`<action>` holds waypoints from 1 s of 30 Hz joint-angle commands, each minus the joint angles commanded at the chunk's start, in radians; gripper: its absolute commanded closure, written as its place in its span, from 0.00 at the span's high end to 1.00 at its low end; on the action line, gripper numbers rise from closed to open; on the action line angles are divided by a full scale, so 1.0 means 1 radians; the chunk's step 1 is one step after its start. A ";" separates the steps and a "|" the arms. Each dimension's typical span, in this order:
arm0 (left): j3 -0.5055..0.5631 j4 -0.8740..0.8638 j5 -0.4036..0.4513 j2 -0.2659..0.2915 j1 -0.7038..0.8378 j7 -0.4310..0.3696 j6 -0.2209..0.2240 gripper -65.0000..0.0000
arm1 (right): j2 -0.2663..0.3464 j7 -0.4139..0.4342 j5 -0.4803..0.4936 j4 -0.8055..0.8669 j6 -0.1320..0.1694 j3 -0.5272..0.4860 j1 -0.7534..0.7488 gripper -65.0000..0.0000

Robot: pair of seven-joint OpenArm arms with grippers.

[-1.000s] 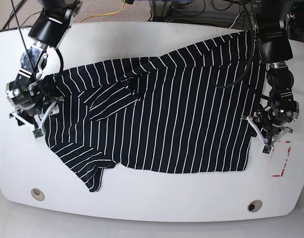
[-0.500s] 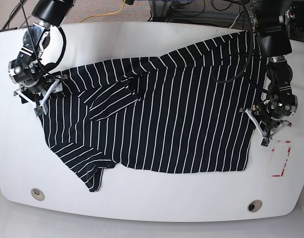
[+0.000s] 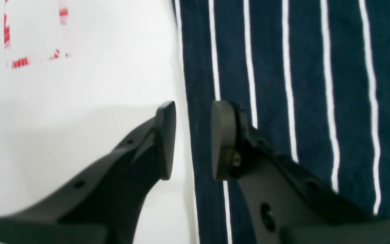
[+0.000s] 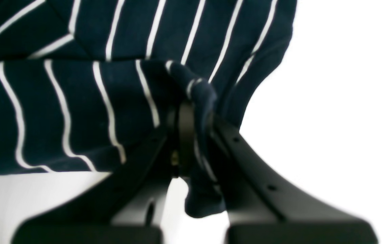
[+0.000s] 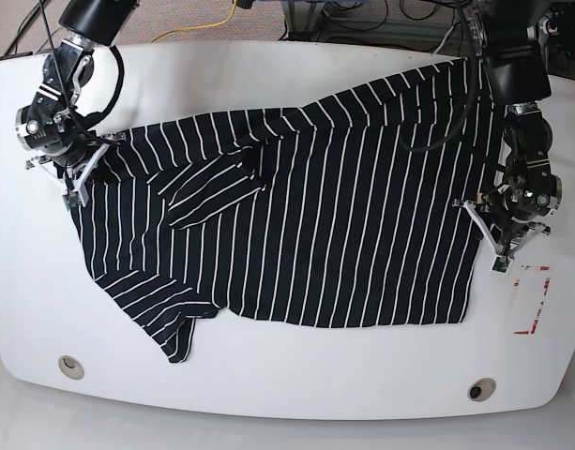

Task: Layout the t-shirt on the table in an organized manner, then fold the t-shirt properly
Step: 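Drag the right gripper's fabric outward, away from the left gripper, then pull the right gripper's fabric further outward to smooth the shirt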

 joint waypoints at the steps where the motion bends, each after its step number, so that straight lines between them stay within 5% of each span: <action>1: 0.000 0.000 0.000 0.000 0.000 0.000 0.000 0.25 | 0.000 0.000 0.000 0.014 0.000 0.009 -0.011 0.05; 25: 0.002 -0.005 0.003 -0.003 0.002 0.000 0.000 0.25 | -0.034 0.000 0.000 0.184 0.000 0.035 -0.298 0.05; 30: 0.002 -0.005 0.005 -0.005 0.000 0.000 0.000 0.25 | -0.034 0.000 0.000 0.189 0.000 0.035 -0.321 0.23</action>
